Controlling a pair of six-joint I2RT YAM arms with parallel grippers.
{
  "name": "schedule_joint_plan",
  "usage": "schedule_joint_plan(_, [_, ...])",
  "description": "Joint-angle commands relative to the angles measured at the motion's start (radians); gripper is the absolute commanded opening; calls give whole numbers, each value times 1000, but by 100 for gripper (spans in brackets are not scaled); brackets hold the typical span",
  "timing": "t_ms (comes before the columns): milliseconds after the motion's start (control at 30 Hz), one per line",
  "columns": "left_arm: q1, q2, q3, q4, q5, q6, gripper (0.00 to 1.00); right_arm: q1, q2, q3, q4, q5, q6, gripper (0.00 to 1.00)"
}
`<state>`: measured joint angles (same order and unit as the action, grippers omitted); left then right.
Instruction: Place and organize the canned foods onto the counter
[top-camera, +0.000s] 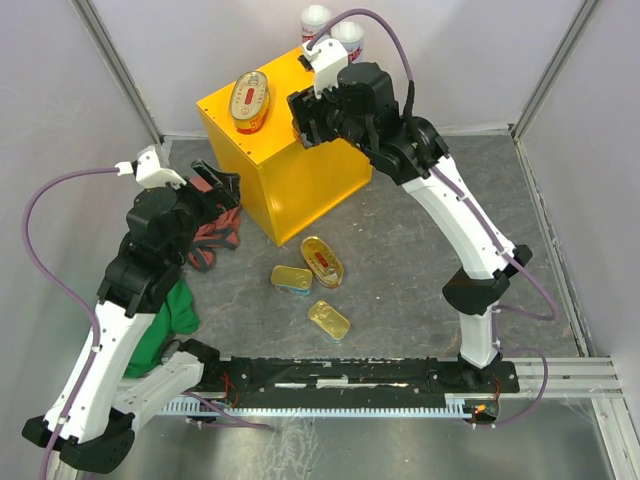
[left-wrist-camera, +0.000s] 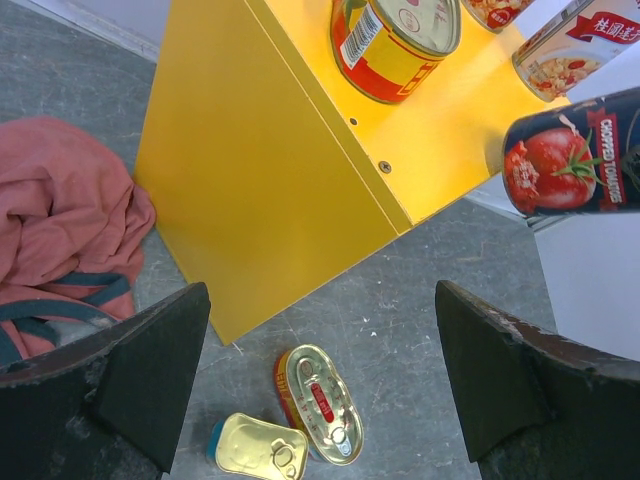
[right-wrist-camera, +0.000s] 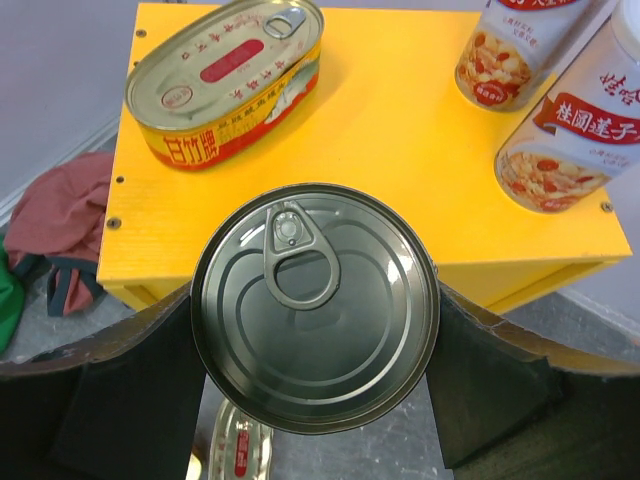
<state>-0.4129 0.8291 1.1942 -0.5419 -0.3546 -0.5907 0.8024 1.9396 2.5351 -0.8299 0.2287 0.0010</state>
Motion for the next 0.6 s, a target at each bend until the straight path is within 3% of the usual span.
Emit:
schedule_joint_plan(0, [-4, -1, 10, 64, 20, 9, 99, -22, 1, 103, 215, -2, -16, 1])
schedule_joint_plan(567, [-4, 5, -50, 137, 53, 20, 99, -90, 141, 144, 337, -29, 14, 2])
